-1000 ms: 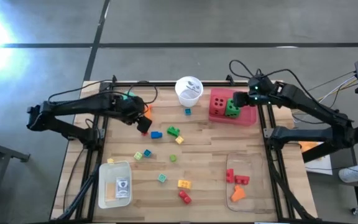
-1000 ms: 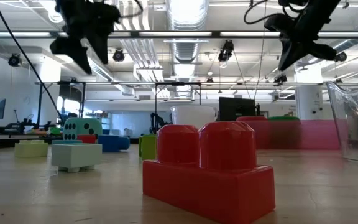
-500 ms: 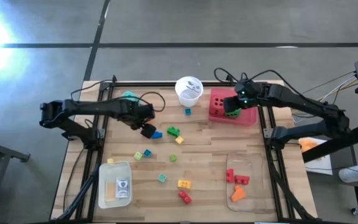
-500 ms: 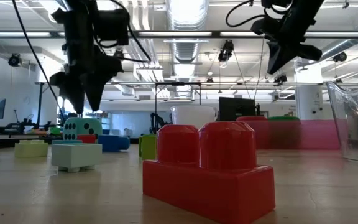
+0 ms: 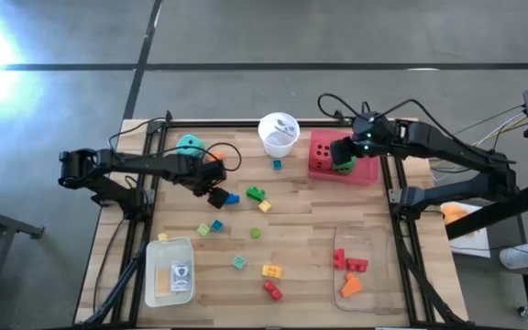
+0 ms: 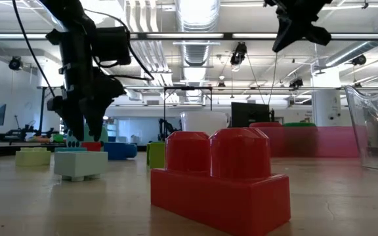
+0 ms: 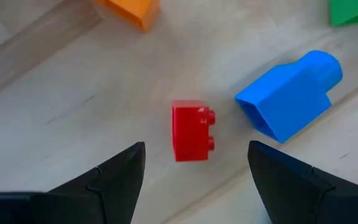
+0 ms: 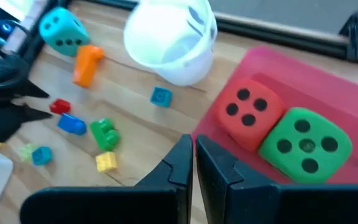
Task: Pick & Place Toys
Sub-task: Put the red game piece into the transparent bin
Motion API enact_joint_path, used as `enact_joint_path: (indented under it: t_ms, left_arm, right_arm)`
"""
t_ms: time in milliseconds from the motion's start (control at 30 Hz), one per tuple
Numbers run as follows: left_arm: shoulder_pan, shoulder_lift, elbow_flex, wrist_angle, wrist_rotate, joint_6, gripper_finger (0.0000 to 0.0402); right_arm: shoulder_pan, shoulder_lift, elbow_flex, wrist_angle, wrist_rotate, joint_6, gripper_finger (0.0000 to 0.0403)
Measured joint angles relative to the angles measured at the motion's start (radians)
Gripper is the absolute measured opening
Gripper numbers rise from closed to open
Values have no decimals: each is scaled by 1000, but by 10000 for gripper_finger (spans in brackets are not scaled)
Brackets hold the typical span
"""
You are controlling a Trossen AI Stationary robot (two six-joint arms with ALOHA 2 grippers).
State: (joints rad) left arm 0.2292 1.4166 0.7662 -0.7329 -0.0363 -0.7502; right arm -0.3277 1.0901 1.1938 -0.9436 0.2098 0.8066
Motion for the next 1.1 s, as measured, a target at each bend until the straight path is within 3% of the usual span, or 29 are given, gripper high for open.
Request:
enact_joint_path:
  t_ms: [667, 1100]
  left_arm:
    - [16, 108, -31, 84, -15, 41, 275]
    - [16, 108, -34, 111, -19, 65, 103]
  right_arm:
    - [10, 3, 38, 5, 29, -21, 17]
    - [10, 5, 34, 6, 29, -42, 17]
